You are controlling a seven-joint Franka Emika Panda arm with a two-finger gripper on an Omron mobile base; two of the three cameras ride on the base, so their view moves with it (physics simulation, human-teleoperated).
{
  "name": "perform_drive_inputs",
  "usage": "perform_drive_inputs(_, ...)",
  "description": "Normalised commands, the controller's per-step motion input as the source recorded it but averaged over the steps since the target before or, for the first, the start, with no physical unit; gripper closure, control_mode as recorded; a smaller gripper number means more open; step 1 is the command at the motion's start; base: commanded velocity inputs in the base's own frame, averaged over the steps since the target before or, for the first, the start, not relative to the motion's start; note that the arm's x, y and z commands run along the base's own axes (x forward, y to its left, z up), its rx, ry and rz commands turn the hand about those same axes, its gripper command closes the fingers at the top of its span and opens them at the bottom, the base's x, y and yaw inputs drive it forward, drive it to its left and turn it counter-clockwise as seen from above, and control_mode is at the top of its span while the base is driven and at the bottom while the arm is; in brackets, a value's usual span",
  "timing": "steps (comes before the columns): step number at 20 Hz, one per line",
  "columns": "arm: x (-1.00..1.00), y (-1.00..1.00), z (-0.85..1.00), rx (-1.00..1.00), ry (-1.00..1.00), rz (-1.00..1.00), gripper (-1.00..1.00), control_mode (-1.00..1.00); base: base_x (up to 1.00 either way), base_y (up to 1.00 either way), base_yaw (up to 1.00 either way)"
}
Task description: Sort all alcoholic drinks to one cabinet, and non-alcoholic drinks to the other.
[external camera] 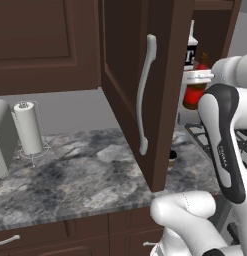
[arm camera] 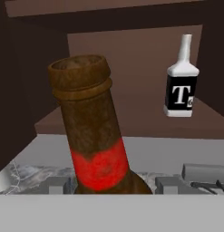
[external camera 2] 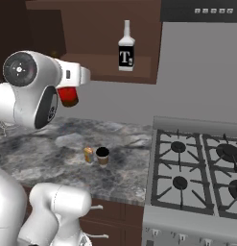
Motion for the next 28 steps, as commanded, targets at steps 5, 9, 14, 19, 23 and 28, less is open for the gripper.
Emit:
perform_drive_inputs(5, 0.04, 0.0, 0.28, 0.02, -0.04, 0.0, 1.0, -1.0, 0.0, 0.0, 0.0)
perform_drive_inputs(9, 0.0, 0.0, 0.36, 0.03, 0.0, 0.0, 1.0, -1.0, 0.0, 0.0, 0.0)
perform_drive_inputs(14, 0.01, 0.0, 0.27, 0.01, 0.0, 0.0, 1.0, -1.0, 0.0, 0.0, 0.0)
perform_drive_inputs(19, 0.13, 0.0, 0.03, 0.0, -0.03, 0.0, 1.0, -1.0, 0.0, 0.0, 0.0)
perform_drive_inputs(23, 0.22, 0.0, 0.0, 0.0, -0.07, 0.0, 1.0, -1.0, 0.0, 0.0, 0.0)
perform_drive_inputs(28, 0.25, 0.0, 0.02, 0.0, -0.05, 0.0, 1.0, -1.0, 0.0, 0.0, 0.0)
